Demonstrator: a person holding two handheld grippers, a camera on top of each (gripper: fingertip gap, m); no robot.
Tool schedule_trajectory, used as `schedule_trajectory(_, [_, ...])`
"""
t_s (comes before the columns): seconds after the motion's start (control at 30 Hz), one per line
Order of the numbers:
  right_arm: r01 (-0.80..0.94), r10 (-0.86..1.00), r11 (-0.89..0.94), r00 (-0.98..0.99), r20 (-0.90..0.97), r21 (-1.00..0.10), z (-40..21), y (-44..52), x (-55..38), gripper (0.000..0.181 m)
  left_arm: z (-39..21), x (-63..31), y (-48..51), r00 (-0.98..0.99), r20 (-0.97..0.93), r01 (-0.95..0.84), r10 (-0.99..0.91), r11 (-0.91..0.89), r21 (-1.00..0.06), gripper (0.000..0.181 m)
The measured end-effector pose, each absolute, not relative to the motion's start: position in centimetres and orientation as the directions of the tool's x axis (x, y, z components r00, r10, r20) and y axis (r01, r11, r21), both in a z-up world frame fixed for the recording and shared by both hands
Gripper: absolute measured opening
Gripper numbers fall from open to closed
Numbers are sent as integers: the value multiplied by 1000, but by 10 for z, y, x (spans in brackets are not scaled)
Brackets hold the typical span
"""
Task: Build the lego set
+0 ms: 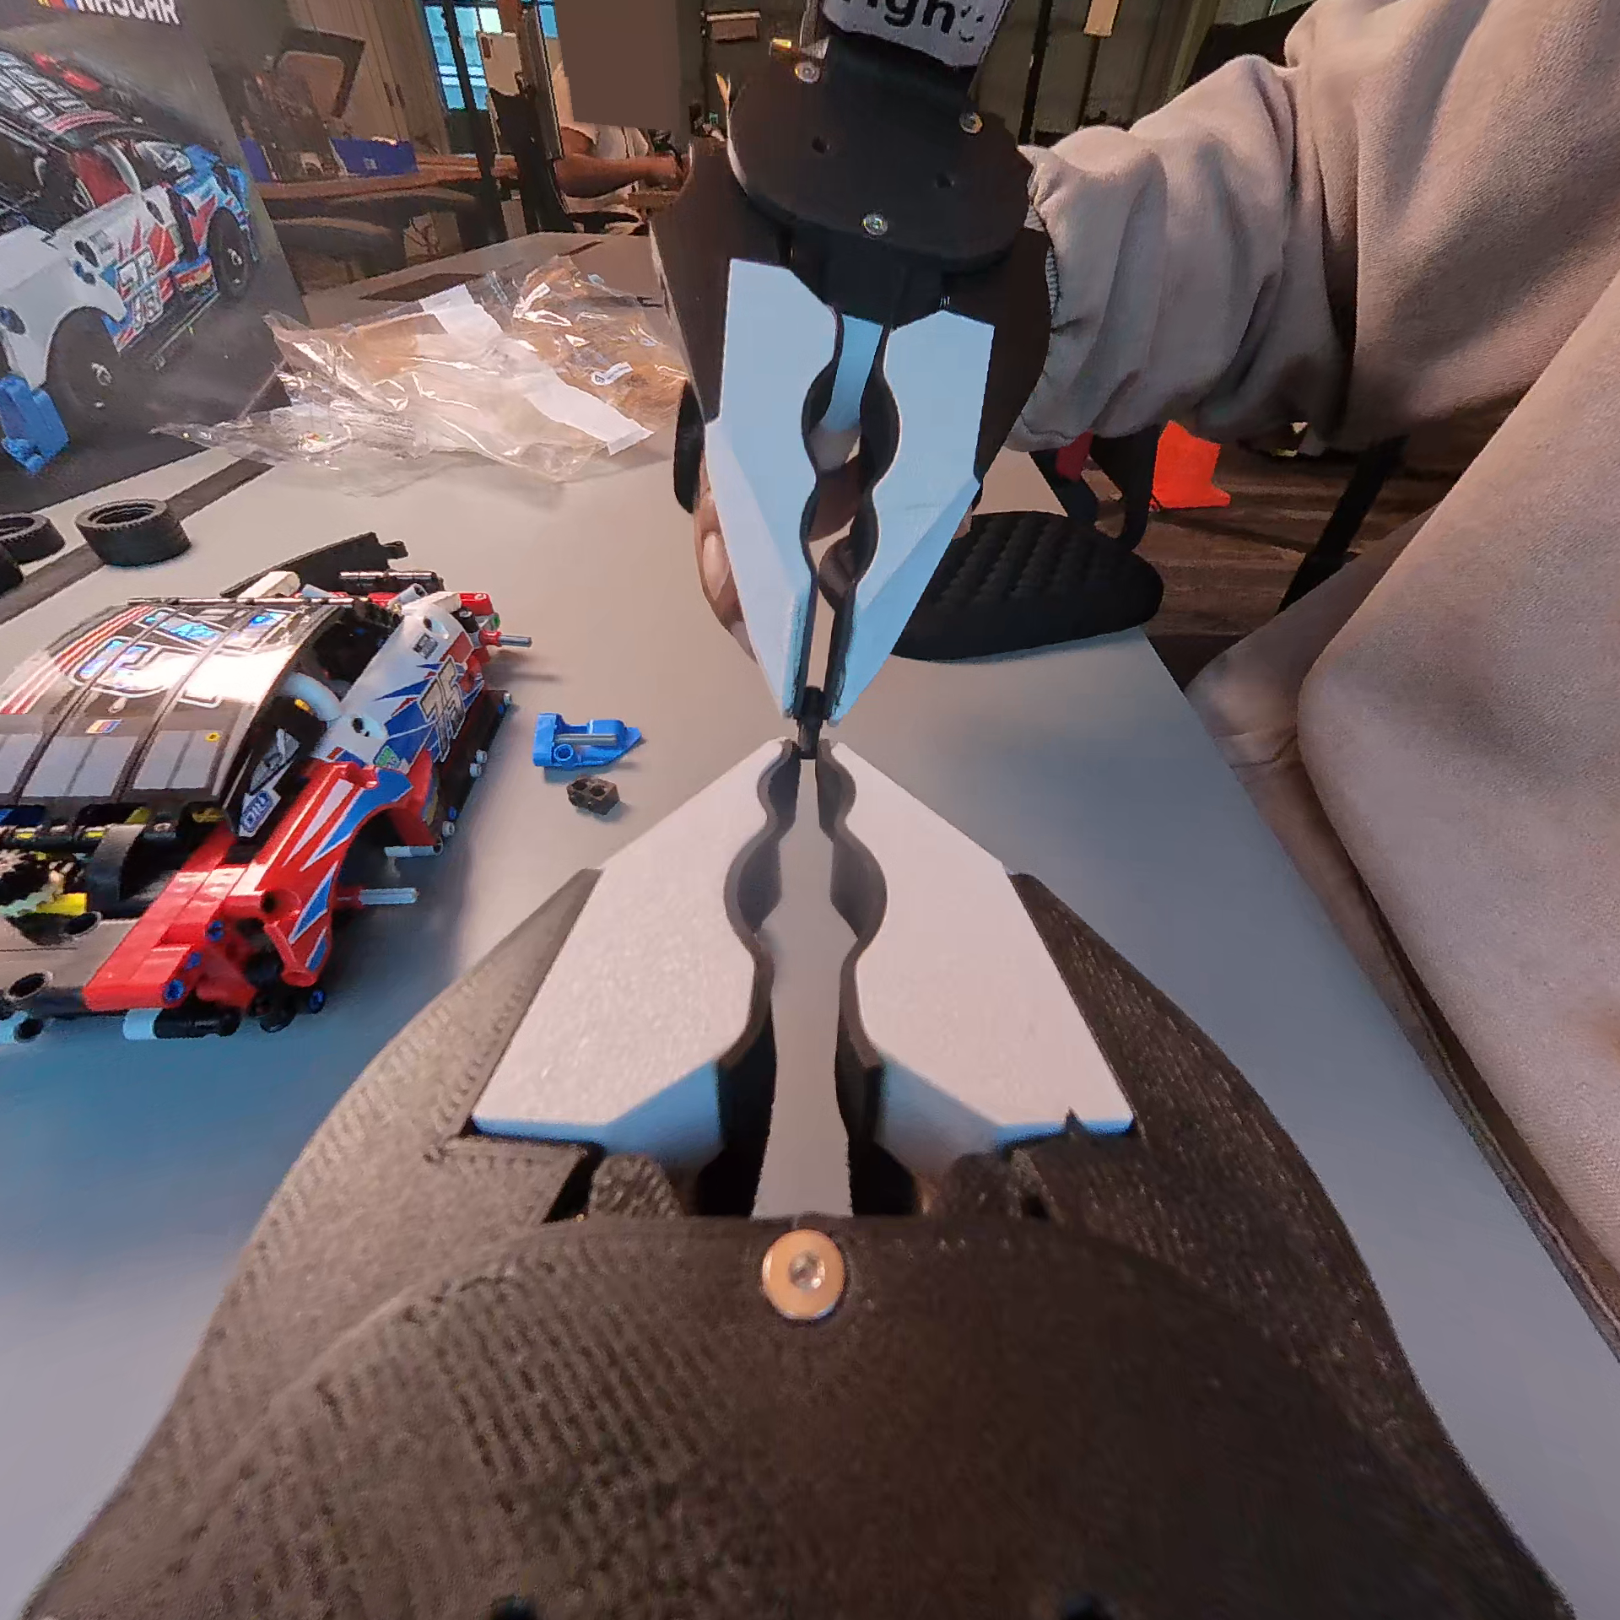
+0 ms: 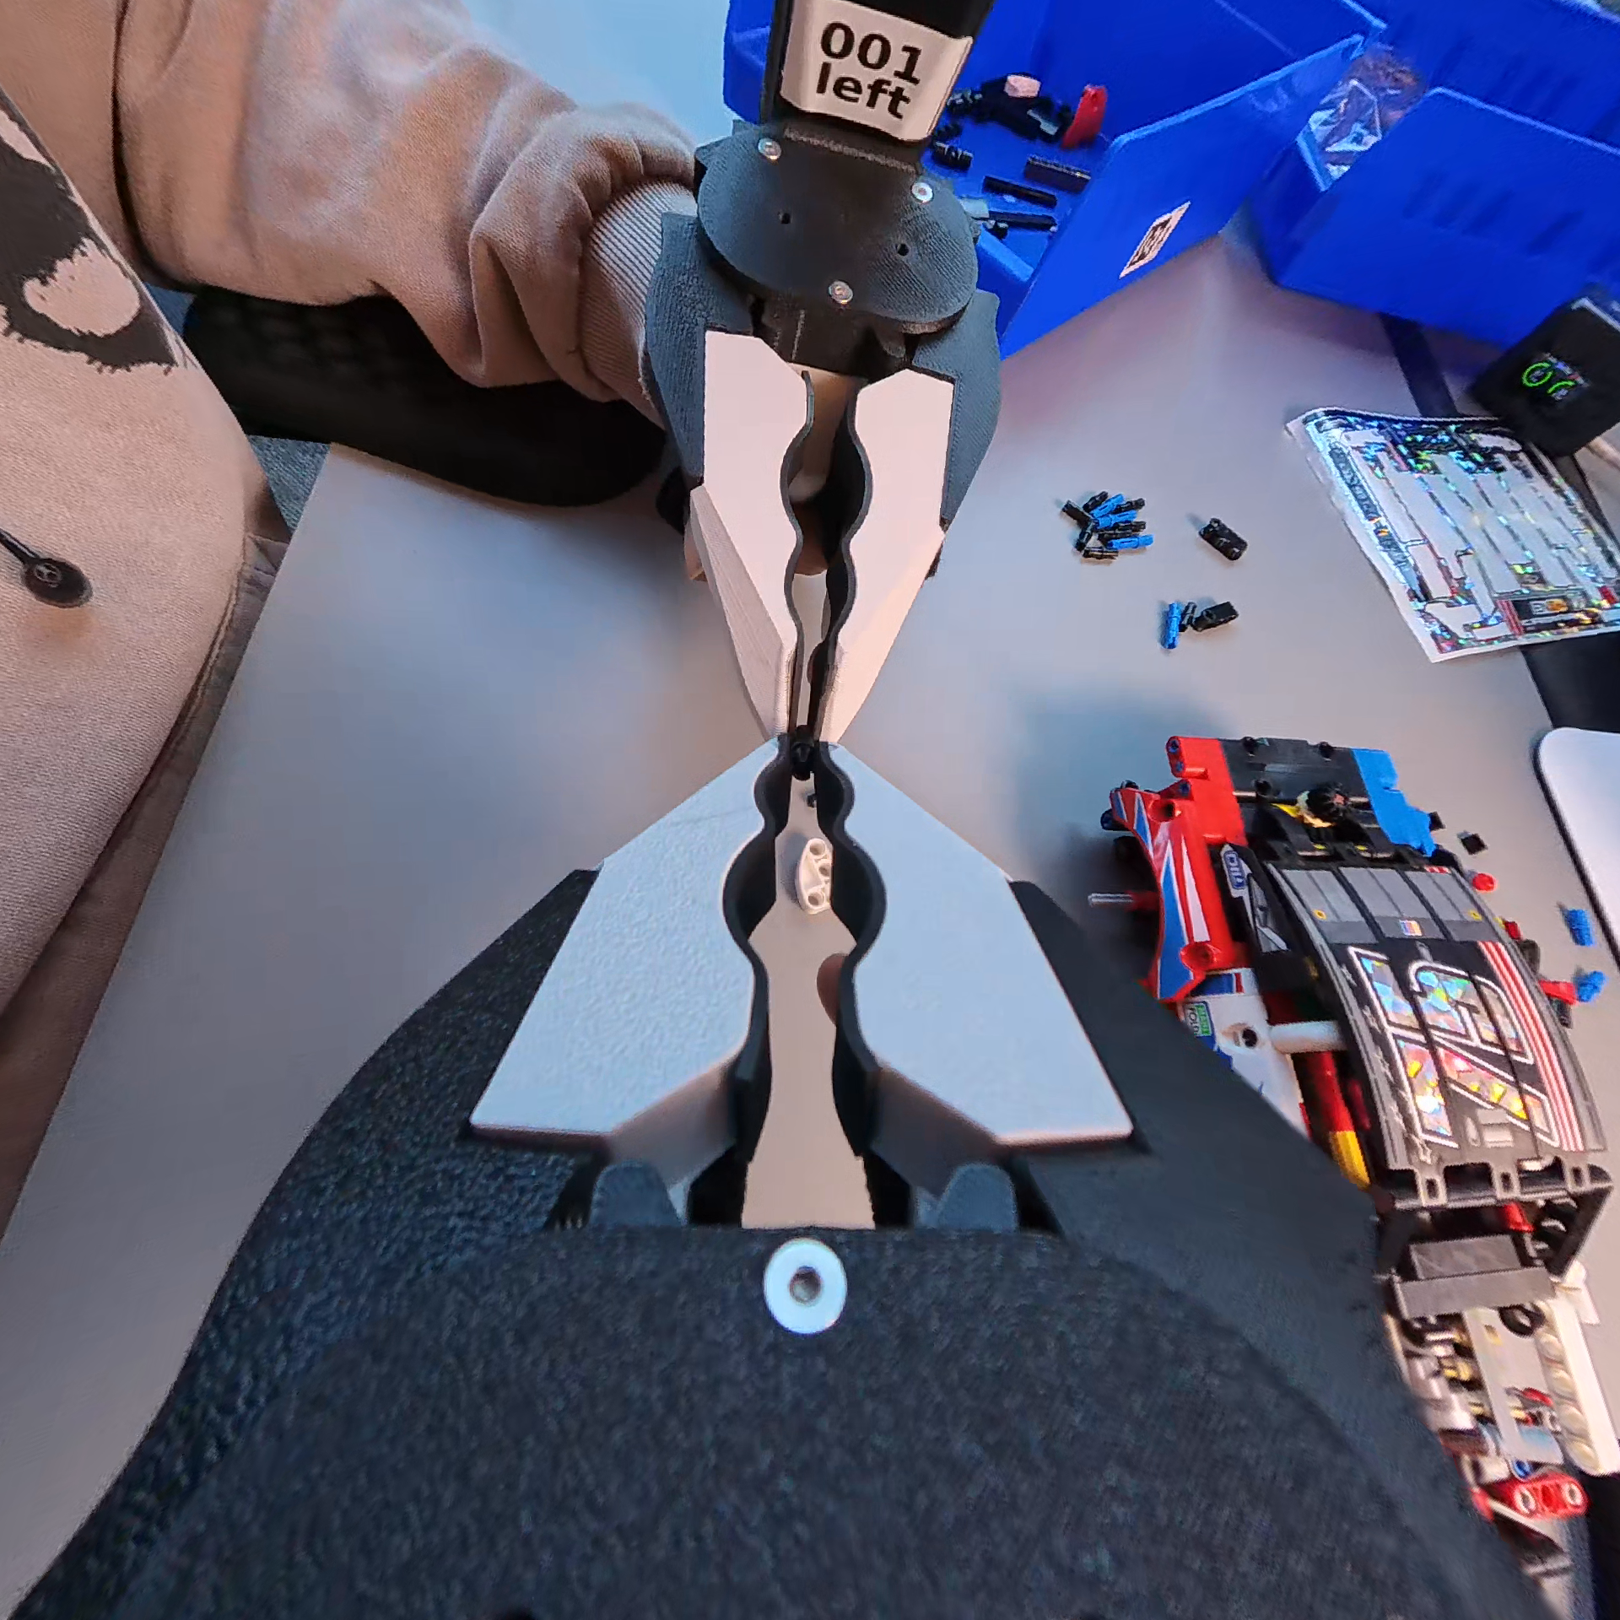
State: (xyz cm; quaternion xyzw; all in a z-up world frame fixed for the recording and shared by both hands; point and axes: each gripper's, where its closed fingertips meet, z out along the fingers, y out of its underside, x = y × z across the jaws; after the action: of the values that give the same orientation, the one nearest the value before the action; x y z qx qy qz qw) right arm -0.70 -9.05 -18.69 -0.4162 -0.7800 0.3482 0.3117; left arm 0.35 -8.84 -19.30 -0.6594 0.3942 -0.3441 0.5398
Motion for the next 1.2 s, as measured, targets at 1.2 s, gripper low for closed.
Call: schedule_trajectory(1.2, [887,902,386,-420,-98,-253,-265,-66,-16,1,-274,-7,-69,527,-199,-612,-826,-206,-763,9])
